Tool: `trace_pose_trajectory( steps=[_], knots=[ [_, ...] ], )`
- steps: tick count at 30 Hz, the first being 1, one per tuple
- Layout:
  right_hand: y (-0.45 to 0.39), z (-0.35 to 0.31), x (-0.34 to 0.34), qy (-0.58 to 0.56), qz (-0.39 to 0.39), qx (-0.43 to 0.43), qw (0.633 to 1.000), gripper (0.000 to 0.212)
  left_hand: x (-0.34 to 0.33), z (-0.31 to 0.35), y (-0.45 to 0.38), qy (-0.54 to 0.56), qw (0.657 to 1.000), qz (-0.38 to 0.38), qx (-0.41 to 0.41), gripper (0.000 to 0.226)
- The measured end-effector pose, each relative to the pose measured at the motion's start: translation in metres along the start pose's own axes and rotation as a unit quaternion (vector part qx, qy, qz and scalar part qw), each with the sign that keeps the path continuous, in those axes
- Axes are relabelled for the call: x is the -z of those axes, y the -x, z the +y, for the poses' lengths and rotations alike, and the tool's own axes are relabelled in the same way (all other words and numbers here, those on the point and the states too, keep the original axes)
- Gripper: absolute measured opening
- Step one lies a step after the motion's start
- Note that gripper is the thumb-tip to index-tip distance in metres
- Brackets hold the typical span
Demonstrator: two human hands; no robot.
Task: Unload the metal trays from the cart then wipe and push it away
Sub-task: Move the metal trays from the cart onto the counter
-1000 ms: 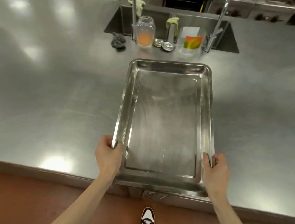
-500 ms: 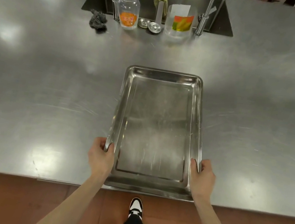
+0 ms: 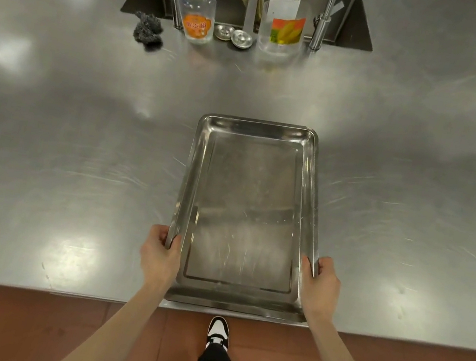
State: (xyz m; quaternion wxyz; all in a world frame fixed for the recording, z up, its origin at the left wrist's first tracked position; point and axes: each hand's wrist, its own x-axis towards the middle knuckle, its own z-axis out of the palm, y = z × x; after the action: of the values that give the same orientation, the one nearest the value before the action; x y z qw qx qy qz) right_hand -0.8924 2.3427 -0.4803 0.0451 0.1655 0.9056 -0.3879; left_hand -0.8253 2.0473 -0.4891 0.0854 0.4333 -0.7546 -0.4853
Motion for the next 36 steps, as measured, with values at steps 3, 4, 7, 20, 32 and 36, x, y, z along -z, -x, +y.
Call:
trace_pose_trajectory(
  steps=[3,4,7,20,32,36],
  knots=[
    [-0.003,0.001,-0.002,-0.003,-0.001,-0.007,1.000,0.027,-0.002,0.003,-0.002,-0.010,1.000,-0.003,0.003,0.009],
    [-0.005,0.001,-0.002,-0.004,-0.002,-0.008,1.000,0.027,-0.002,0.004,-0.003,-0.011,1.000,-0.003,0.006,0.009],
    [-0.011,0.005,-0.003,0.003,-0.009,0.002,1.000,0.026,-0.001,0.011,-0.003,-0.003,1.000,-0.006,0.016,0.010],
    [0.009,-0.090,0.038,-0.193,-0.006,0.152,0.969,0.049,0.052,0.066,0.007,0.162,0.982,0.011,-0.100,0.041],
    [0.065,-0.232,0.038,-0.345,-0.172,0.394,0.834,0.071,0.164,0.135,0.043,0.264,0.915,0.136,-0.272,0.053],
    [0.103,-0.273,0.038,-0.376,-0.223,0.430,0.790,0.089,0.208,0.137,0.062,0.265,0.897,0.168,-0.310,0.053]
  ],
)
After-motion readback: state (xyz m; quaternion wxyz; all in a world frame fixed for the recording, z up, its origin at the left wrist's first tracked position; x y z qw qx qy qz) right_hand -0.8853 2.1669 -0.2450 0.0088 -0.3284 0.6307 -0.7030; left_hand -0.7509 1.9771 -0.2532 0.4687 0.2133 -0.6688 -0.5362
